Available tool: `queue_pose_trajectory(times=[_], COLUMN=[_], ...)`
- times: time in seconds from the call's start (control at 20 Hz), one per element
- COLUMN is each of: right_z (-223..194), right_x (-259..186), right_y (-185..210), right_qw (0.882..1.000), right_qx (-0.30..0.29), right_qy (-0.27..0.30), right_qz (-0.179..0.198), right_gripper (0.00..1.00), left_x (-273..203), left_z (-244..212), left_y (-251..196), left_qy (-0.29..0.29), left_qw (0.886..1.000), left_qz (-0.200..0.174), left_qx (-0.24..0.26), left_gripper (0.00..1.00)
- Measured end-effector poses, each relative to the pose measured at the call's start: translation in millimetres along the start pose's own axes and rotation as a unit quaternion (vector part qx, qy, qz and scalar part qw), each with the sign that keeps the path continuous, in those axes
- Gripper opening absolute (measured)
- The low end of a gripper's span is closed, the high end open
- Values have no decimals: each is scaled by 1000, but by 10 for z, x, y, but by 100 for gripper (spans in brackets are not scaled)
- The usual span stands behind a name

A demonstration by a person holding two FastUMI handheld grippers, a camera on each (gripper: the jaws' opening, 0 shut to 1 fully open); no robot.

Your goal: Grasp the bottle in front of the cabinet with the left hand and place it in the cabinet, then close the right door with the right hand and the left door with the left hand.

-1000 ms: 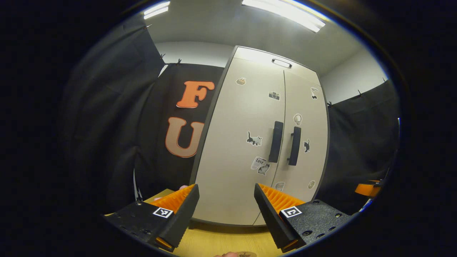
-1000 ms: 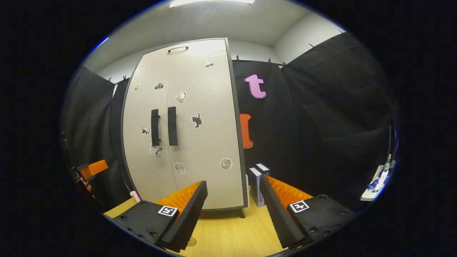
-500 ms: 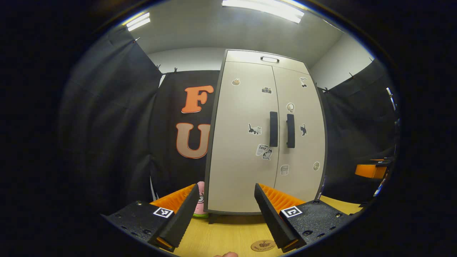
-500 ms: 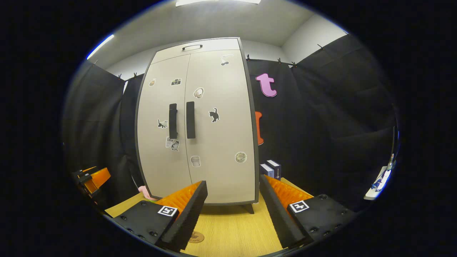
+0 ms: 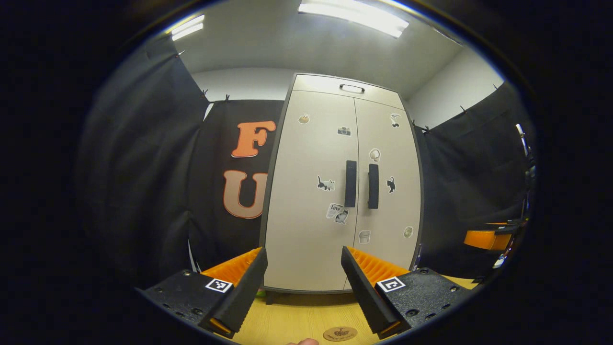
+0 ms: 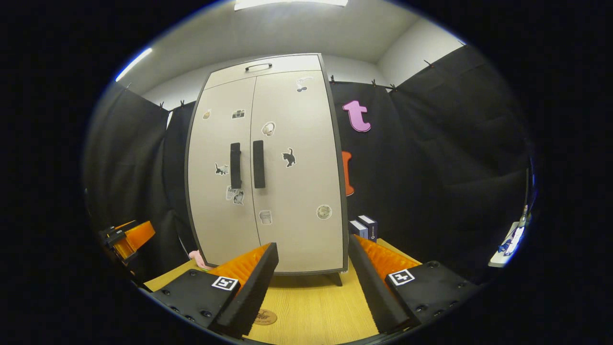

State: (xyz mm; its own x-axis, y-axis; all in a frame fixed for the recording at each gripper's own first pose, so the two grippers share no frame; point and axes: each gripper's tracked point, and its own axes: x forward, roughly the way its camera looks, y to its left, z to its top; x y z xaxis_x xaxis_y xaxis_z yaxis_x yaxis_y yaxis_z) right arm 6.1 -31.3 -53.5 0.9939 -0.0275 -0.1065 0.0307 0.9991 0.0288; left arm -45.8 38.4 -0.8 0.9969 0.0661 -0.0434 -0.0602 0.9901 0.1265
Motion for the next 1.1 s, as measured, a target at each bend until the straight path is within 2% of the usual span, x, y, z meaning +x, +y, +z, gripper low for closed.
queue_pose_trajectory(times=[1.1], right_z=[-13], right_x=[-101], right_y=[-12], right_qw=[1000], right_qx=[5], right_qy=[-1], right_qz=[-3], right_gripper=[97], left_x=[-116], left_z=[-53], left_y=[81], left_qy=[9], left_qw=[999], left_qz=[13], left_qx=[-29], left_gripper=[94])
